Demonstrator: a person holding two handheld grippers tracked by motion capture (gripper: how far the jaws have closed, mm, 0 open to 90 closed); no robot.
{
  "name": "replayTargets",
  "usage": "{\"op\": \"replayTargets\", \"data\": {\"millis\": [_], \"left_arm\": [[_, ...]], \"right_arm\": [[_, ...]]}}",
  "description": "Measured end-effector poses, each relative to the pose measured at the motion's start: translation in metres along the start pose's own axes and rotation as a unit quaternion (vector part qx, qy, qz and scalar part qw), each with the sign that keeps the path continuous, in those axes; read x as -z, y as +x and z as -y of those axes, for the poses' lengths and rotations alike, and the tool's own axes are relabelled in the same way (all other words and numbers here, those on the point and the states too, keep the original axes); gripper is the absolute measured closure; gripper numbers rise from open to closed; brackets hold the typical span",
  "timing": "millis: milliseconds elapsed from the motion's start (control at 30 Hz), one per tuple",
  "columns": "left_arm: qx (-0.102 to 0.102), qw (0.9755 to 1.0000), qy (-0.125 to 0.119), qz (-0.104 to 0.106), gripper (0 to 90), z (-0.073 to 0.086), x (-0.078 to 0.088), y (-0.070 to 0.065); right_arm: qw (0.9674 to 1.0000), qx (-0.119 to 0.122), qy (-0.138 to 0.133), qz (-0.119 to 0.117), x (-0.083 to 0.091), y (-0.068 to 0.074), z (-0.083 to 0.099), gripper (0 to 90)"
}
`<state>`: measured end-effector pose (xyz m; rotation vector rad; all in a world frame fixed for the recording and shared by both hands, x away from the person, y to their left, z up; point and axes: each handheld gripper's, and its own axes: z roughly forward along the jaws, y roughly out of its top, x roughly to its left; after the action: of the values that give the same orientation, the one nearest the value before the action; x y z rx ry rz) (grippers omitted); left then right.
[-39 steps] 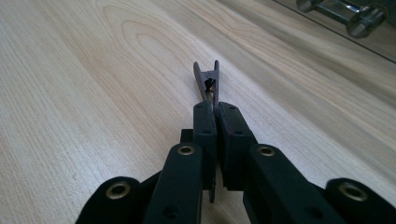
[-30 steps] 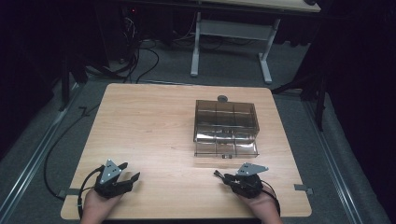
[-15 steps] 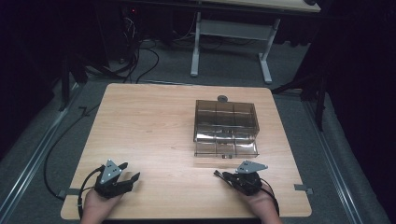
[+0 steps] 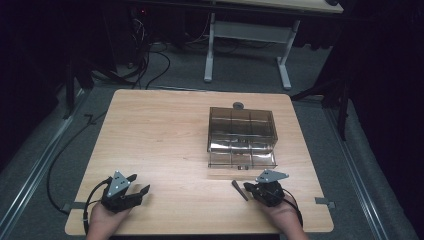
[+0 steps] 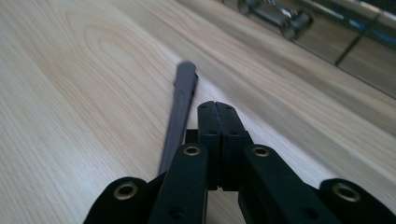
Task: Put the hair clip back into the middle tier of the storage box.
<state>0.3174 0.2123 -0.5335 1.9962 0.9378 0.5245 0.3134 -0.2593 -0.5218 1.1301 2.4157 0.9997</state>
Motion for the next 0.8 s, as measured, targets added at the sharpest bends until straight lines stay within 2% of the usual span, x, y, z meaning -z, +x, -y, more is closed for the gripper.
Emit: {"op": "replayTargets", "data": {"millis": [233, 433, 633, 800], "left_arm": [[-0.003, 1.0, 0.001, 0.005, 36.9, 0.0, 0.0, 0.0], [-0.007, 0.9999, 0.003, 0.01, 37.1, 0.0, -0.001, 0.0], [-0.007, 0.9999, 0.003, 0.011, 37.2, 0.0, 0.0, 0.0], [-0.004, 0.9999, 0.001, 0.014, 37.2, 0.0, 0.001, 0.0]], "right_arm": [[0.9981, 0.011, 0.057, 0.019, 0.01, -0.008, -0.002, 90.0], [0.995, 0.002, 0.1, 0.008, 0.012, -0.008, -0.008, 87.0], [0.9872, 0.001, 0.16, 0.001, 0.011, -0.004, -0.02, 83.7], [0.9773, 0.002, 0.212, -0.004, 0.009, -0.003, -0.03, 81.2]]}}
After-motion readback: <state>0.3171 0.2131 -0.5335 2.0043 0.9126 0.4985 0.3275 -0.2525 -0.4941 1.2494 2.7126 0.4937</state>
